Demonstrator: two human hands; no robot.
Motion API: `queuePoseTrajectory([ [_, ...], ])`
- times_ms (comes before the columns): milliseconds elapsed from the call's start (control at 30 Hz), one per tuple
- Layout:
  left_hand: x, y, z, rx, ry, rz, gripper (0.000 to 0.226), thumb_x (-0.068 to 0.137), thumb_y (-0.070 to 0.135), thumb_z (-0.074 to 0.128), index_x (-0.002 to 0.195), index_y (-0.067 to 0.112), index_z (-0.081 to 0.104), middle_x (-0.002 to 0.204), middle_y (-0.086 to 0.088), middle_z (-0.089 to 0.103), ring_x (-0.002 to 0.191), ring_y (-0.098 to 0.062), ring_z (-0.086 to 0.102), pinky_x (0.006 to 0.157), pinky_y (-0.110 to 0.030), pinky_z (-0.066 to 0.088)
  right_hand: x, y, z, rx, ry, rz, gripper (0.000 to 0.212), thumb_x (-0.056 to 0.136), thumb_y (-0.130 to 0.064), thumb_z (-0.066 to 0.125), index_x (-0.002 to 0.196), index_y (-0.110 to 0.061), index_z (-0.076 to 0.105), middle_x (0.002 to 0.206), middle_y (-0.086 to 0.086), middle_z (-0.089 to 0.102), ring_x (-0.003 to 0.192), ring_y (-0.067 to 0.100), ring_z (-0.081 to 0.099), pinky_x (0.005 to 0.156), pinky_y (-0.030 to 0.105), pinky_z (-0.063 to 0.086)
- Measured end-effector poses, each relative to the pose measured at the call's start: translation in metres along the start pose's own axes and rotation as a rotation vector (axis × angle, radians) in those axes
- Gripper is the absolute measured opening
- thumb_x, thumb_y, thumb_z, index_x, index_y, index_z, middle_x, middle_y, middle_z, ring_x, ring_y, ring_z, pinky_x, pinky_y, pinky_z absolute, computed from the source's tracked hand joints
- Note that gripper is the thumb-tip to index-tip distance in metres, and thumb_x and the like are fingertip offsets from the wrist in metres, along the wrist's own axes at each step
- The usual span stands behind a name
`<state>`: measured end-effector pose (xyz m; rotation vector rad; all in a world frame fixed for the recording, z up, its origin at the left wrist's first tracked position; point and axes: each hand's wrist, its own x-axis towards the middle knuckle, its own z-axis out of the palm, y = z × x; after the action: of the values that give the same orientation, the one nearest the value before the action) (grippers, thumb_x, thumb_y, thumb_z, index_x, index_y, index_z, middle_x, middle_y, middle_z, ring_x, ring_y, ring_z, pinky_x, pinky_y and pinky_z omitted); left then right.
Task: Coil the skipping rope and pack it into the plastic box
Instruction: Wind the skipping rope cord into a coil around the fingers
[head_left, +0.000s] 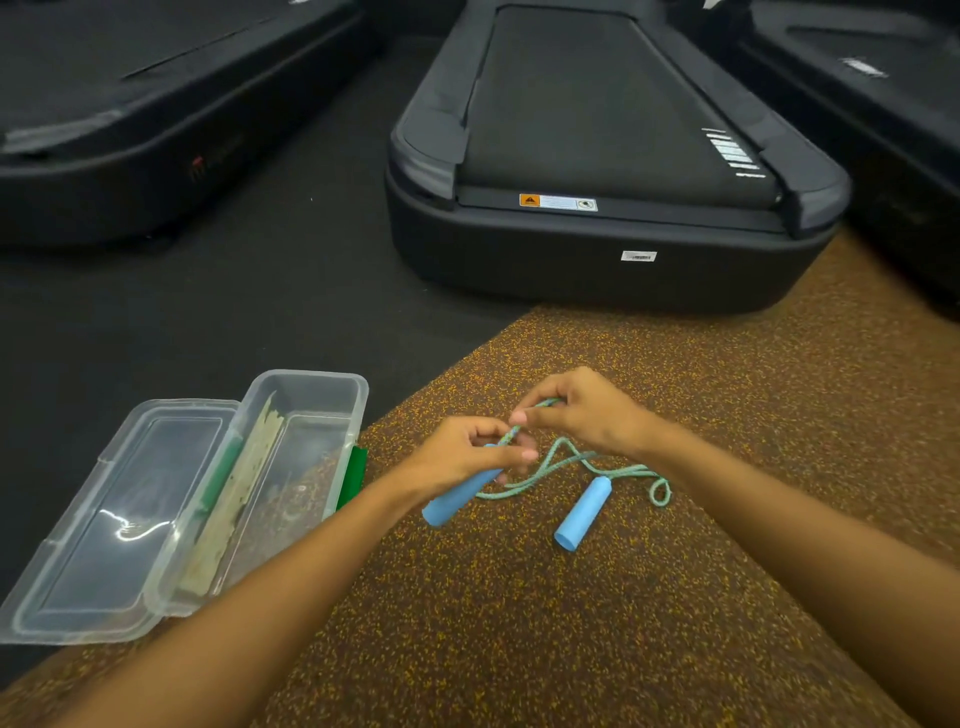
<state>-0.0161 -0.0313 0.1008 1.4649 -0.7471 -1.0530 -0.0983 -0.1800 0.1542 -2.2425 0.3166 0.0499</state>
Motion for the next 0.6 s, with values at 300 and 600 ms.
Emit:
queuePoseTrajectory([
  [300,-0.002,-0.006,0.009,-0.018,0.0,-0.01,0.009,0.079,0.004,0.068,0.081,0.01,0.063,0.074,-0.003,0.059,0.065,-0.009,0.054,0.065,-0.02,0.046,-0.006,-0.002,0.02,0.023,0.132,-0.011,0.021,0.091,-0.026,0.053,0.073,-0.018,0.057,0.062,0.003,0.064,0.055,0.007,0.06,0.055,0.016,0.045],
  [600,-0.005,-0.015,0.013,-0.042,0.054,-0.026,0.012,0.082,0.01,0.066,0.074,0.014,0.058,0.055,0.006,0.055,0.045,-0.002,0.048,0.048,-0.014,0.042,0.0,0.003,0.015,0.373,0.101,0.079,0.02,0.094,-0.02,0.048,0.076,-0.012,0.05,0.065,0.009,0.064,0.052,0.012,0.064,0.051,0.023,0.049],
])
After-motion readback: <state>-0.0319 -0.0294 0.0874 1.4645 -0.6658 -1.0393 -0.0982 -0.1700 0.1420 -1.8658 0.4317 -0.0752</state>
